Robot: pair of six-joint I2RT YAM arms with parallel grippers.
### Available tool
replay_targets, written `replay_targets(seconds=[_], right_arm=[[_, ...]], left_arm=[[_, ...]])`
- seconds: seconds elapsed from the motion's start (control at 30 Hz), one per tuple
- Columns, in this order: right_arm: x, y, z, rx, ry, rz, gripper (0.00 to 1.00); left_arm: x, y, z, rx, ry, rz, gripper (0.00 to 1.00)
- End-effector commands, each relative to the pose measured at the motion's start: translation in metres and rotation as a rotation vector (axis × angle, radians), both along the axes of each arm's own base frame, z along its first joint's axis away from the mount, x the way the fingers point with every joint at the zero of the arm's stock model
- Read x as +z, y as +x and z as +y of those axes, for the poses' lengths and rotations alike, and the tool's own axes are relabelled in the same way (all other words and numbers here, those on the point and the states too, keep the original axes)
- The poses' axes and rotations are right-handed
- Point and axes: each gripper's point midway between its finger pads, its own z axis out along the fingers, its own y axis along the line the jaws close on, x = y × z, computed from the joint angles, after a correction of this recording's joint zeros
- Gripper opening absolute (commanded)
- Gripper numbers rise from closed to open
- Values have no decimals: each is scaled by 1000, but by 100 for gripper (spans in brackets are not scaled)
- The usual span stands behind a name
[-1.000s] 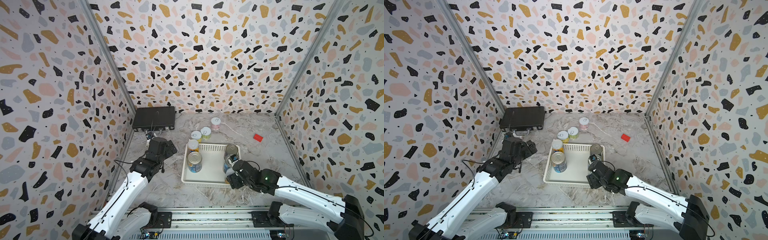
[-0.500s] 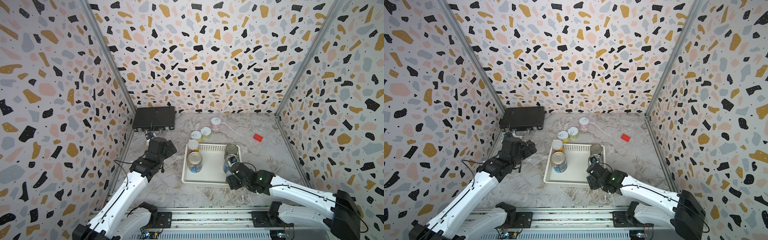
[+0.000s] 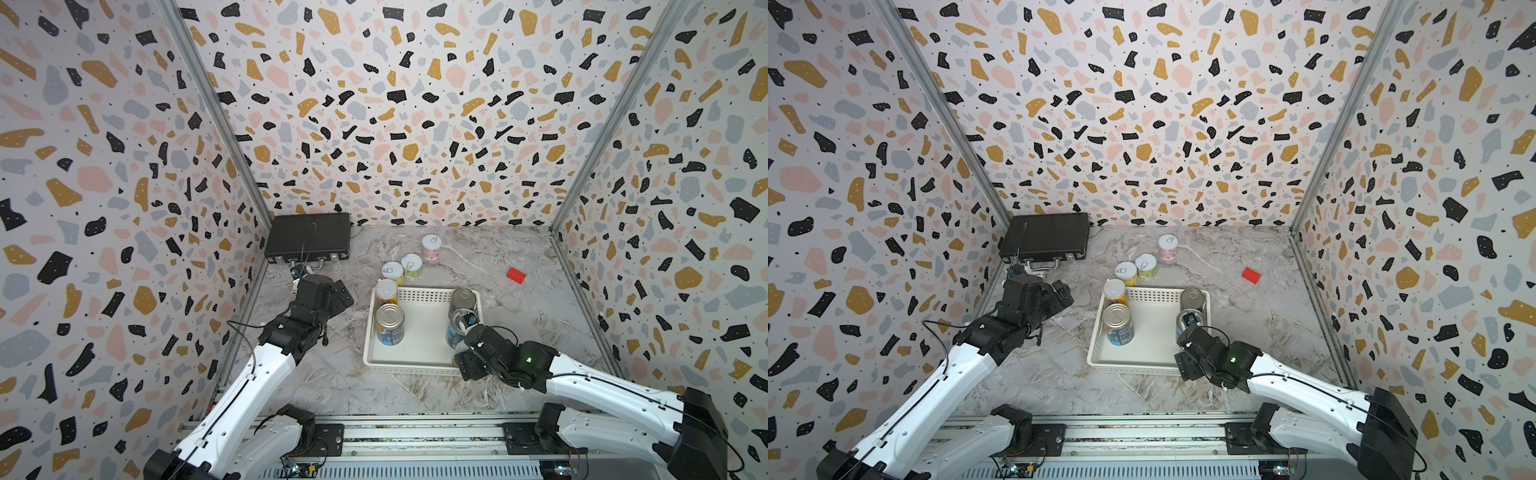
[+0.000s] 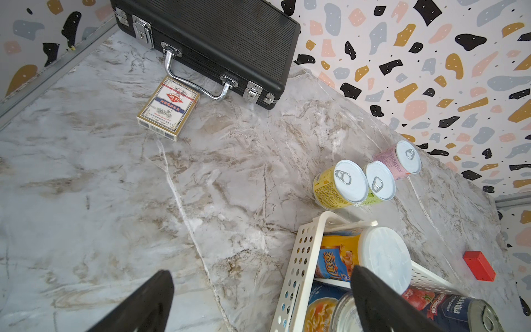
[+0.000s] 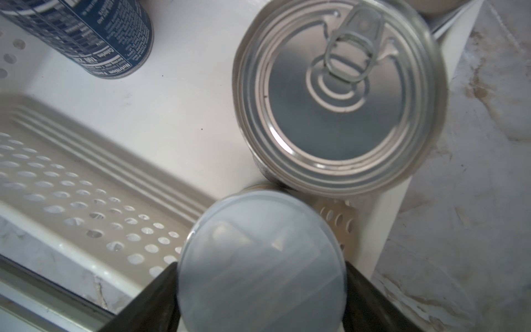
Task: Put the canned food in the basket
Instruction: Place the canned food in the basket.
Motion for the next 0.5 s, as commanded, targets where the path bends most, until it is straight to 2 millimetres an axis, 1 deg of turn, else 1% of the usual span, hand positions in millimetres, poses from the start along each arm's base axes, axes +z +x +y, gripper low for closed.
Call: replay_targets(seconds=[0.0,0.1,0.2,0.3,0.47], right_arm=[[53,10,5,10,76,-102,90],[78,11,7,24,111,-136,93],[105,13,12,39,161,-176,95],[134,16,22,59,216,-207,97],[191,24,40,73,346,-285,100]], left_arm=[[15,4,0,-1,-12,-46,100],[16,4,1,3,-7,-44,99],[15,7,-3,-13,-12,-39,100],[14,10,-6,-25,-10,-24,100],[12,18,-16,-75,-23,-12,100]])
